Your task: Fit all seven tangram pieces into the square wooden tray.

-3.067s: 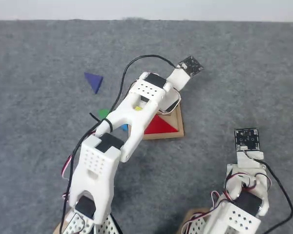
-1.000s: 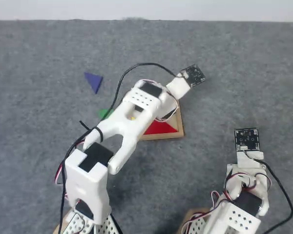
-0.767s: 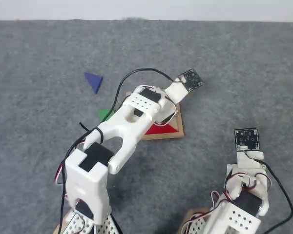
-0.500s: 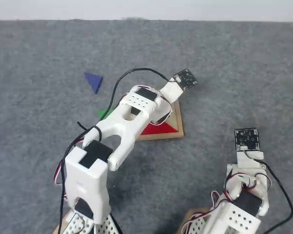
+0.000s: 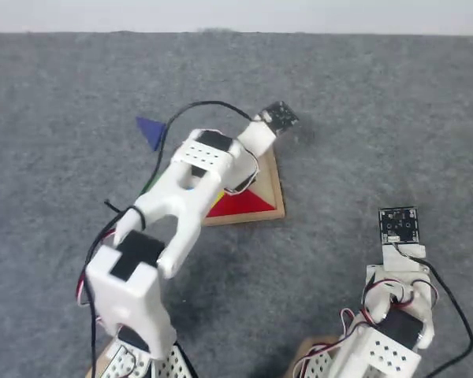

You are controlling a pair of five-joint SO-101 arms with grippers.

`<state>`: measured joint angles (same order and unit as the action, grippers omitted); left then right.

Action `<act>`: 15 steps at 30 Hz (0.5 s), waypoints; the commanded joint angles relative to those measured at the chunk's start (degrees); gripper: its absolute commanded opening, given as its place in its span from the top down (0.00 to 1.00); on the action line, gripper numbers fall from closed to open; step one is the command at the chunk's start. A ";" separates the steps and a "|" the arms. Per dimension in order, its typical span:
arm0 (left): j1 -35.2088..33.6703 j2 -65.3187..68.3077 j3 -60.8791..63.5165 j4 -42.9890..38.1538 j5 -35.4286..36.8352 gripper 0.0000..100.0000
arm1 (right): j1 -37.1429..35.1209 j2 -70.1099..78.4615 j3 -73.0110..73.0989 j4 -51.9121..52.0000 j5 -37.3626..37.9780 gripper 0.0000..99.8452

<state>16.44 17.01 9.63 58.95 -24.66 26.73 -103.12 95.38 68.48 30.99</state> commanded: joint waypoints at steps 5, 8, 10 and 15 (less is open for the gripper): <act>0.26 -15.56 -0.92 5.19 -0.18 0.93 | -0.66 -0.75 0.97 0.31 0.70 0.99; 0.35 -15.91 -1.01 5.80 -0.09 0.93 | -0.66 -0.75 0.97 0.31 0.70 0.99; 0.53 -15.82 -0.40 5.71 0.00 0.93 | -0.66 -0.75 0.97 0.31 0.70 0.99; 1.05 -15.74 4.53 -1.41 0.09 0.93 | -0.66 -0.75 0.97 0.40 0.70 0.99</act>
<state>17.05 4.79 13.14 61.67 -24.66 26.73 -103.12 95.38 68.48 30.99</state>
